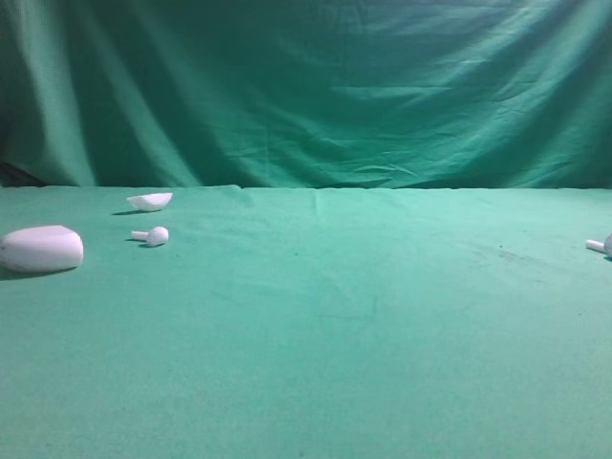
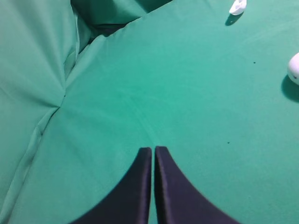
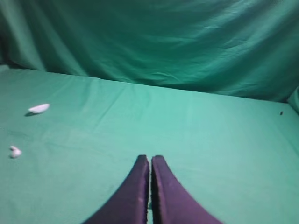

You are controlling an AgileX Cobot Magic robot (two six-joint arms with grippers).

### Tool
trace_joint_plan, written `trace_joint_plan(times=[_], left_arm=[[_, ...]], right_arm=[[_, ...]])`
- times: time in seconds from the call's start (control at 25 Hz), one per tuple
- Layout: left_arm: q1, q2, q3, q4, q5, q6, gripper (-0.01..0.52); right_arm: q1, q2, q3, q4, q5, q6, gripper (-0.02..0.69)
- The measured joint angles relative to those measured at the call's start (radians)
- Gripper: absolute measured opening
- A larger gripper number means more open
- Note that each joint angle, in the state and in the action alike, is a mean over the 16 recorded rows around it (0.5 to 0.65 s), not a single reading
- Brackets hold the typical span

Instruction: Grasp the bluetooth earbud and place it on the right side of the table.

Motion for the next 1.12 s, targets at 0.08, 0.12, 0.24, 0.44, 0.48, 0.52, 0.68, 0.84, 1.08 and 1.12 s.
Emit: trace_joint_plan(times=[0.08,0.12,0.24,0.44,0.48,0.52,0.68,0.84,1.08,1.12], left_arm=[[0.0,0.0,0.0,0.0,0.0,0.0,0.0],[0.0,0.0,0.0,0.0,0.0,0.0,0.0],[0.0,0.0,0.0,0.0,0.0,0.0,0.0],[0.0,0.0,0.0,0.0,0.0,0.0,0.0],[0.0,0.0,0.0,0.0,0.0,0.0,0.0],[0.0,0.0,0.0,0.0,0.0,0.0,0.0],[0.0,0.0,0.0,0.0,0.0,0.0,0.0],[0.0,0.0,0.0,0.0,0.0,0.0,0.0],[0.0,0.0,0.0,0.0,0.0,0.0,0.0],[0.0,0.0,0.0,0.0,0.0,0.0,0.0]], right_arm=[[-0.02,-0.02,0.069,-0.006,-0.055,-0.015,0.0],[-0.031,-0.03,0.105,-0.009,-0.082,-0.019,0.0],[-0.067,-0.06,0.217,-0.019,-0.155,-0.019,0.0],[-0.123,-0.103,0.368,-0.024,-0.233,0.008,0.006],[-0.131,-0.109,0.39,-0.025,-0.243,0.014,0.009],[-0.138,-0.114,0.41,-0.025,-0.251,0.02,0.012],[-0.154,-0.119,0.465,-0.026,-0.275,0.04,0.025],[-0.157,-0.119,0.488,-0.027,-0.287,0.058,0.037],[-0.157,-0.119,0.491,-0.028,-0.29,0.068,0.05],[-0.157,-0.119,0.491,-0.028,-0.29,0.069,0.05]])
